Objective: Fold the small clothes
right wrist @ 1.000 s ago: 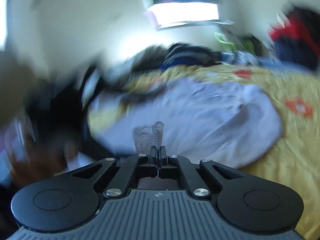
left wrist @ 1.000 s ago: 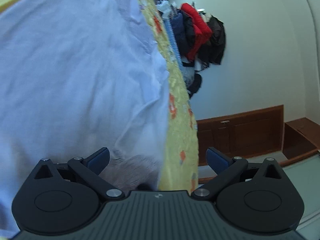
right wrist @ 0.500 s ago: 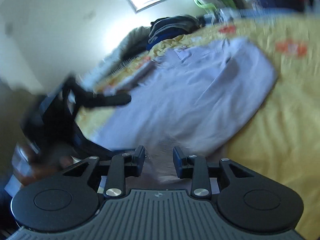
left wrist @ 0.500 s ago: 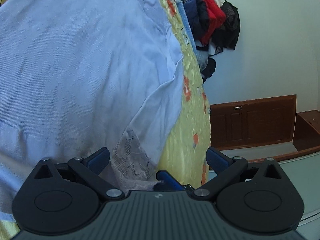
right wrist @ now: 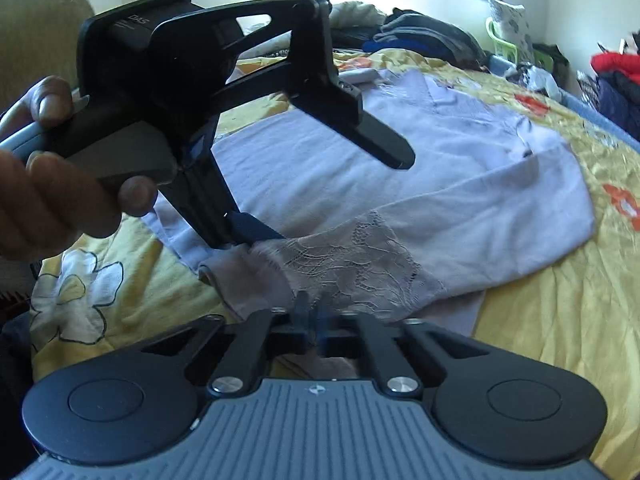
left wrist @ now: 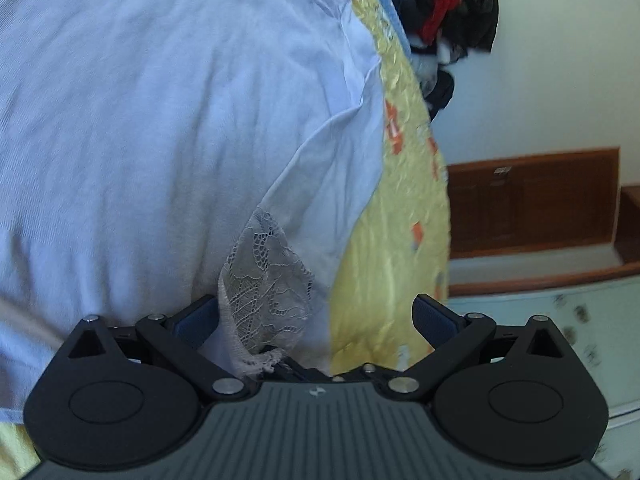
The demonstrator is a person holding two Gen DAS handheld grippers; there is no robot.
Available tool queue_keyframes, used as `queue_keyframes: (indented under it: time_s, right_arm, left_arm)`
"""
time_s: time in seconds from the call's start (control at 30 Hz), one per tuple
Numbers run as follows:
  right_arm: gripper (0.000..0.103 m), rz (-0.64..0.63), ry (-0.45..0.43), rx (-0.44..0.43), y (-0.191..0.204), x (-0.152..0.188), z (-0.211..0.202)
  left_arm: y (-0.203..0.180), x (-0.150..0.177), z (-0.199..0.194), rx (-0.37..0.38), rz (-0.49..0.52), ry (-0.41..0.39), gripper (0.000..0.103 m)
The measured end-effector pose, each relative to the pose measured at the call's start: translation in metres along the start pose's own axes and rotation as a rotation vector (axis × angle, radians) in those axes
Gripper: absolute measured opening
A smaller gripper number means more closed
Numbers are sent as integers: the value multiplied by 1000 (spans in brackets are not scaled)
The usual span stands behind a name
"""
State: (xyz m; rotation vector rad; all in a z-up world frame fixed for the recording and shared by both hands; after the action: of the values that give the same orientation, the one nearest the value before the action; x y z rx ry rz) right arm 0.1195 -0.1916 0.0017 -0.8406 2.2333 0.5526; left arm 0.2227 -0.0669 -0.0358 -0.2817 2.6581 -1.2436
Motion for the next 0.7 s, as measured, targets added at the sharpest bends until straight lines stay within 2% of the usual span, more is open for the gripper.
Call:
queue_keyframes:
  time_s: [0.03, 0.1, 0.13, 0.17, 0.2, 0.23, 0.27, 0.33, 0.37, 0.4, 0.47, 0.5, 0.57, 0.63, 0.7]
  right_arm:
    - [1, 24, -10, -18, -2, -1, -3]
    - [1, 93, -60, -72, -7, -5, -15]
    - [1, 124, -102, -93, -9, -8, -23]
    - [1, 149, -142, -108, -12, -10, -30]
    - [1, 171, -174, -119, -14, -12, -36]
    - [1, 188, -195, -126, -17, -13, -41]
    - [1, 199, -213, -133, -18, -14, -45]
    - [3, 219, -233, -163, -20, -15, -51]
    - [16, 235, -230, -189, -21, -14, -53]
    - [22, 257, -227, -202, -24, -14, -55]
    - [62, 330, -241, -221, -36, -16, -60]
    - [68, 383, -283, -229, -48, -17, -64]
    - [72, 546, -368, -226, -86, -17, -70]
    - [69, 787, -418, -208, -134, -10, -71]
    - [69, 959, -464, -226, -174, -4, -70]
  left_arm:
    - [-2, 0, 1, -15, 13, 4, 101]
    - [-5, 0, 2, -64, 50, 1, 83]
    - [-5, 1, 4, -91, 65, 7, 57]
    - [-3, 1, 5, -114, 66, 13, 42]
    - [1, 2, 8, -128, 59, 30, 19]
    - [5, 2, 11, -136, 45, 42, 10]
    - [9, 3, 12, -147, 31, 42, 4]
    - [12, 4, 12, -144, 24, 31, 4]
    - [10, 4, 11, -148, 36, 24, 3]
    - [9, 5, 9, -154, 56, 10, 3]
    - [5, 4, 2, -155, 91, -17, 1]
    - [1, 2, -2, -152, 119, -38, 1]
    - [-9, -2, -17, -136, 163, -78, 1]
    - [-20, -6, -43, -70, 187, -129, 0]
    - [-32, -7, -80, 13, 221, -206, 0]
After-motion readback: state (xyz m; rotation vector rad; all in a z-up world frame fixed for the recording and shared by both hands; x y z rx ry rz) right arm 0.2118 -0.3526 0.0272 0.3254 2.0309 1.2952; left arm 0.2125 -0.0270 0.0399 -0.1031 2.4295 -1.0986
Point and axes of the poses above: each gripper's, at about its wrist camera, not at the fingertips, and z roughly the way its jaws point, y to its left, x to its underside, the point moved 6 cm from there along z, roughly the way its jaws point, and after that the axes turned 7 degrees about -x, right-handed, at the moved point
